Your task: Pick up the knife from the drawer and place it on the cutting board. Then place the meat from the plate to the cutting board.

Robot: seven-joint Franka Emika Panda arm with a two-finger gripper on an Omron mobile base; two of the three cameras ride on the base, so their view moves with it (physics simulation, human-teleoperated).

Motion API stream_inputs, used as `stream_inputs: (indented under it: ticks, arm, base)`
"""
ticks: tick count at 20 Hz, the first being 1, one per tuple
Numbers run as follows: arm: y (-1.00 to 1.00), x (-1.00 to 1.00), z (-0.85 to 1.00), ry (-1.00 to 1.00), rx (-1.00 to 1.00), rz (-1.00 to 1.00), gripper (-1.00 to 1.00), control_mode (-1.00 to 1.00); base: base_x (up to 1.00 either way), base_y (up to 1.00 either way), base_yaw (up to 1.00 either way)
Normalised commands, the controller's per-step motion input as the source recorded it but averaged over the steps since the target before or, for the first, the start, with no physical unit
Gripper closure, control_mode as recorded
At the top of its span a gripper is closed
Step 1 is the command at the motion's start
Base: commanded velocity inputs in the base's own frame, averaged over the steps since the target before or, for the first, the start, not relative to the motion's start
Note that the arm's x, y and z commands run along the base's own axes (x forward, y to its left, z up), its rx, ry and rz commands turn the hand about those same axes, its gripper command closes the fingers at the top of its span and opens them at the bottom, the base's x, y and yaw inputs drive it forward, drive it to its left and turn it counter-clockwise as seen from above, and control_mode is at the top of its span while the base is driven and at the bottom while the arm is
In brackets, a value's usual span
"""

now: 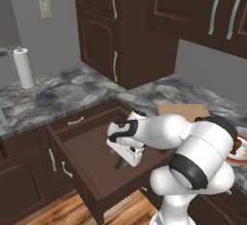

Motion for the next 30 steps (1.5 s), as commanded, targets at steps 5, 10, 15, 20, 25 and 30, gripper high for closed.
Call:
stream_inputs:
  ticks: [5, 10, 15, 20, 25, 30]
  arm:
    - [-0.15, 0.53, -0.28, 0.02, -0.04, 0.1, -1.0, -1.0]
    - [-0.02, 0.53, -0.5, 0.04, -0.09, 0.07, -1.0, -1.0]
    - [0.0, 0.4, -0.57, 0.03, -0.13, 0.06, -1.0, -1.0]
    - [-0.04, 0.23, -0.12, 0.0, -0.06, 0.06, -1.0, -1.0]
    - [-0.01, 0.25, -0.07, 0.0, -0.04, 0.06, -1.0, -1.0]
    - [0.0, 0.19, -0.11, 0.0, -0.03, 0.07, -1.0, -1.0]
  base:
    - [0.0, 0.0, 0.0]
    - [0.0, 0.0, 0.0]
    - [0.0, 0.0, 0.0]
    - [0.0, 0.0, 0.0]
    - [0.0, 0.0, 0.0]
    - [0.0, 0.0, 0.0]
